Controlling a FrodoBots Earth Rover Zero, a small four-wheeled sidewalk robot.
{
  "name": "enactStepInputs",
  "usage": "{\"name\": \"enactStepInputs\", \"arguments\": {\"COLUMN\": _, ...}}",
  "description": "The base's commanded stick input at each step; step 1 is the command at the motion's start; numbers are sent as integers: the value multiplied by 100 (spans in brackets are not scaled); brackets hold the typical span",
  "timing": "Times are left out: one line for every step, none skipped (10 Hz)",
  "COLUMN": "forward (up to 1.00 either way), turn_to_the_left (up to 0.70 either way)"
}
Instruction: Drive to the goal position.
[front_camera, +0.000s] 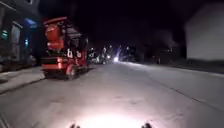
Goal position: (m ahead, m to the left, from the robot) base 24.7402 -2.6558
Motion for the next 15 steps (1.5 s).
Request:
{"name": "enactStepInputs", "arguments": {"forward": 70, "turn_to_the_left": 0}}
{"name": "enactStepInputs", "arguments": {"forward": 70, "turn_to_the_left": 0}}
{"name": "enactStepInputs", "arguments": {"forward": 70, "turn_to_the_left": 0}}
{"name": "enactStepInputs", "arguments": {"forward": 70, "turn_to_the_left": 0}}
{"name": "enactStepInputs", "arguments": {"forward": 70, "turn_to_the_left": 0}}
{"name": "enactStepInputs", "arguments": {"forward": 70, "turn_to_the_left": 0}}
{"name": "enactStepInputs", "arguments": {"forward": 70, "turn_to_the_left": 0}}
{"name": "enactStepInputs", "arguments": {"forward": 70, "turn_to_the_left": 0}}
{"name": "enactStepInputs", "arguments": {"forward": 70, "turn_to_the_left": 0}}
{"name": "enactStepInputs", "arguments": {"forward": 70, "turn_to_the_left": 0}}
{"name": "enactStepInputs", "arguments": {"forward": 70, "turn_to_the_left": 0}}
{"name": "enactStepInputs", "arguments": {"forward": 70, "turn_to_the_left": 0}}
{"name": "enactStepInputs", "arguments": {"forward": 70, "turn_to_the_left": 0}}
{"name": "enactStepInputs", "arguments": {"forward": 70, "turn_to_the_left": 0}}
{"name": "enactStepInputs", "arguments": {"forward": 70, "turn_to_the_left": 0}}
